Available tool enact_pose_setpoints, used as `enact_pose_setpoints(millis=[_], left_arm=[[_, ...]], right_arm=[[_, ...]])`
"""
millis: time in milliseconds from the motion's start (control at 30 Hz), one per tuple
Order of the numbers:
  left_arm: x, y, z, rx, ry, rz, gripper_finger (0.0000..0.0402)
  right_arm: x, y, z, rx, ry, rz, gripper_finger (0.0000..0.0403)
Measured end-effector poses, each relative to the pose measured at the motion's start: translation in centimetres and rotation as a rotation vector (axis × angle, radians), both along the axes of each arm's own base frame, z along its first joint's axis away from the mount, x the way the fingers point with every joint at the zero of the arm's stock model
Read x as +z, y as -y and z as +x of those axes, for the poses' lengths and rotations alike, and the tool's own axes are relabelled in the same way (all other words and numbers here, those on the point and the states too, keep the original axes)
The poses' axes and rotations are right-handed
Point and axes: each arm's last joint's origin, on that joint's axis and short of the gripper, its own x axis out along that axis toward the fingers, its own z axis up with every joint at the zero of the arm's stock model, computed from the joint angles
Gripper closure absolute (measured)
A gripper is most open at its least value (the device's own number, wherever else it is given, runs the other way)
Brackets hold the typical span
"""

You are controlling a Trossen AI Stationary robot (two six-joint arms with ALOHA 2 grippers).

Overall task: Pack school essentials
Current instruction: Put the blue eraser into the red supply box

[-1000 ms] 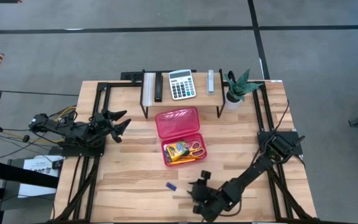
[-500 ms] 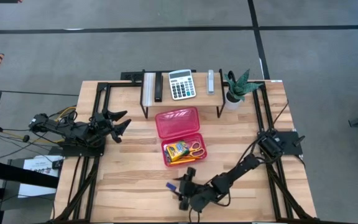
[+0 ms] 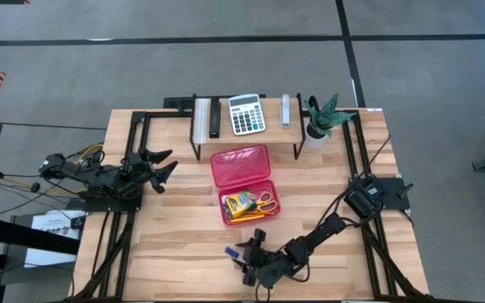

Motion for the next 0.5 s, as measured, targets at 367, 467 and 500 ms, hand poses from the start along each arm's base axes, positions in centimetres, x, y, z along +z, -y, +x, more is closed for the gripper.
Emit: enact_pose_setpoints(millis=[367,467,500], left_arm=[[0.0,0.0,0.0,0.016,-0.002,0.001,0.0139],[0.0,0.0,0.0,0.016,-0.003,0.001,0.0139],[0.0,0.0,0.0,0.016,-0.003,0.001,0.0139]], right_arm=[[-0.4,0.4,0.2,-0.02,-0.006,0.01,0.0148],[-1.6,0.3,0.4,-0.02,0.012,0.029,0.0148],[-2.1,0.2,0.5,-0.021,0.012,0.026,0.0148]])
